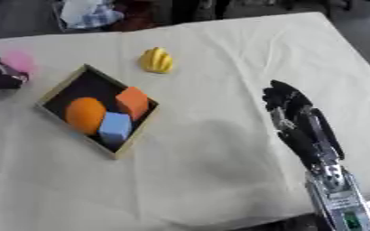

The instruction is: Pick up objects on the table and place them in the box.

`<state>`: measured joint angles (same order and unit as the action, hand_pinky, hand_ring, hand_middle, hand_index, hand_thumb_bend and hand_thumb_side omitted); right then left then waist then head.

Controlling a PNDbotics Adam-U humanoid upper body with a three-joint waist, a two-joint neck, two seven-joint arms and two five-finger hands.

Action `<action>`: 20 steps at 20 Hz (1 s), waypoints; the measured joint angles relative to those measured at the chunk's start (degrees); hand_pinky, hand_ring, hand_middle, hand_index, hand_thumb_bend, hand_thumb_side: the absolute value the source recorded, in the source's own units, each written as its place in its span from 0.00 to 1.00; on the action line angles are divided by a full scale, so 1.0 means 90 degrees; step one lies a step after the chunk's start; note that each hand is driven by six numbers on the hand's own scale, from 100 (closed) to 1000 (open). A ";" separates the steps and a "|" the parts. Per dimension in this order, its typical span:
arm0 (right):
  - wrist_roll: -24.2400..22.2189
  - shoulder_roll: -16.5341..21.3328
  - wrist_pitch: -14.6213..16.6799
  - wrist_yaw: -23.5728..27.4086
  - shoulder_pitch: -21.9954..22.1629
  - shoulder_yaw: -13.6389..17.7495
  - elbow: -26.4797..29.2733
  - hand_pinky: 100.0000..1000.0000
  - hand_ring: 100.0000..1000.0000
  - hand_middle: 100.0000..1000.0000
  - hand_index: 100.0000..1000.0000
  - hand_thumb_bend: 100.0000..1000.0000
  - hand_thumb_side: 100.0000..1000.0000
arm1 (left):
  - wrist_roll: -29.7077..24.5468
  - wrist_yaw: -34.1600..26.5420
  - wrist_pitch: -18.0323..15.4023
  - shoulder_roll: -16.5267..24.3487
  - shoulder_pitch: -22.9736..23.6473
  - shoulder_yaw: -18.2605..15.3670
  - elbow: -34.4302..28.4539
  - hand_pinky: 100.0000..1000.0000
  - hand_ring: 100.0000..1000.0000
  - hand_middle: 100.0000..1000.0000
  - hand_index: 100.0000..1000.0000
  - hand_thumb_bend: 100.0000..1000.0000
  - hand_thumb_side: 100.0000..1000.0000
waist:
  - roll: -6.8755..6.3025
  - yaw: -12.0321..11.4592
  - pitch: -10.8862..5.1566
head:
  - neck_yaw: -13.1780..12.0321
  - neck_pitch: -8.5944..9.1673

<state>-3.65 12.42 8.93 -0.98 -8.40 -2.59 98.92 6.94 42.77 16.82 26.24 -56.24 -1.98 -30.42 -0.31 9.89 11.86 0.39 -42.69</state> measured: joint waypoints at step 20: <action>0.0002 0.0000 0.0002 0.0000 -0.0037 0.0009 0.0000 0.80 0.80 0.75 0.87 0.00 0.54 | -0.1849 -0.0385 -0.1807 0.0585 0.0709 0.1909 -0.3094 0.65 0.46 0.52 0.66 0.27 0.16 | 0.0000 -0.0104 0.0000 | 0.0103 0.0054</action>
<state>-3.64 12.42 8.95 -0.98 -8.73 -2.51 98.92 -9.70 39.31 0.56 31.51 -49.86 15.20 -58.27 -0.31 8.95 11.86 1.32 -42.20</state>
